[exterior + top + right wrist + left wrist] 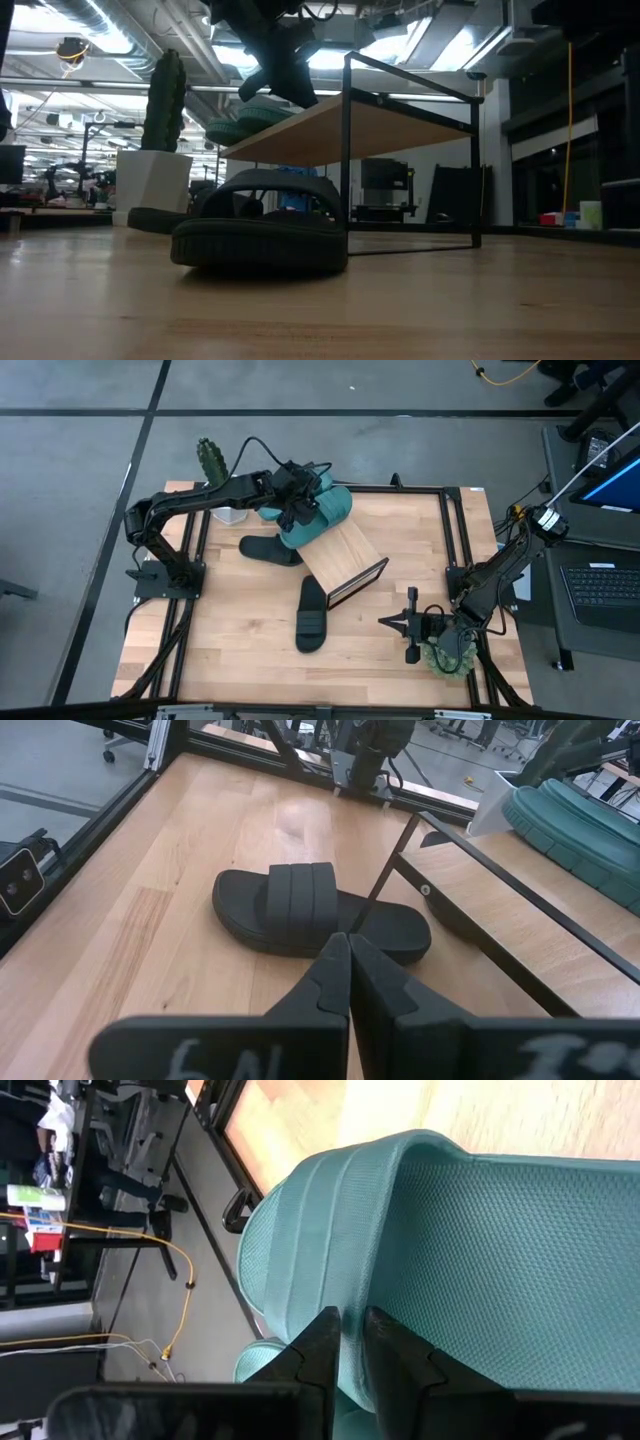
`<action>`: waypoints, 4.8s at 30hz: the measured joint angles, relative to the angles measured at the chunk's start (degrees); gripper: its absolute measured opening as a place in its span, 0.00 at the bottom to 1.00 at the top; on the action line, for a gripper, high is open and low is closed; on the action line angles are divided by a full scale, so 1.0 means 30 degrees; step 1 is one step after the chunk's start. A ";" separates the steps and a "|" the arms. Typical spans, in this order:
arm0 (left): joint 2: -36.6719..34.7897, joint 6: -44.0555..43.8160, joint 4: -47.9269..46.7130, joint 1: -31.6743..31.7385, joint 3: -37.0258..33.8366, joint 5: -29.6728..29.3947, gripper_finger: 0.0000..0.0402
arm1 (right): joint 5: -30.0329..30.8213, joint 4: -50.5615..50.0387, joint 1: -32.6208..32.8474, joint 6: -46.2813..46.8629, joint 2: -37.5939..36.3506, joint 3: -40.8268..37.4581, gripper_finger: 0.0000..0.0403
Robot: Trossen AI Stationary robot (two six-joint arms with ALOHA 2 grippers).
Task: Pick and place slides into the shelf
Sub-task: Put the green slipper onto the shelf
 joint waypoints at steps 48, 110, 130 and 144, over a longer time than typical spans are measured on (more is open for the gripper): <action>-0.4415 -1.3990 0.7820 -0.9159 -0.6812 -0.2361 0.11 | -0.0614 0.3191 -0.2408 -0.9540 -0.4162 0.0022 0.01; -1.3638 -1.8921 1.4373 -1.1251 -1.7901 -0.8366 0.11 | -1.8506 -1.3905 -2.0041 -1.3019 1.0615 1.7602 0.01; -1.3638 -1.8841 1.4388 -1.1243 -1.7901 -0.8366 0.11 | -1.8670 -1.3686 -2.0677 -1.3068 1.0861 1.7607 0.01; -1.3638 -1.8834 1.4388 -1.1243 -1.7901 -0.8366 0.11 | -1.8673 -1.2611 -2.0662 -1.3529 1.1980 1.7823 0.01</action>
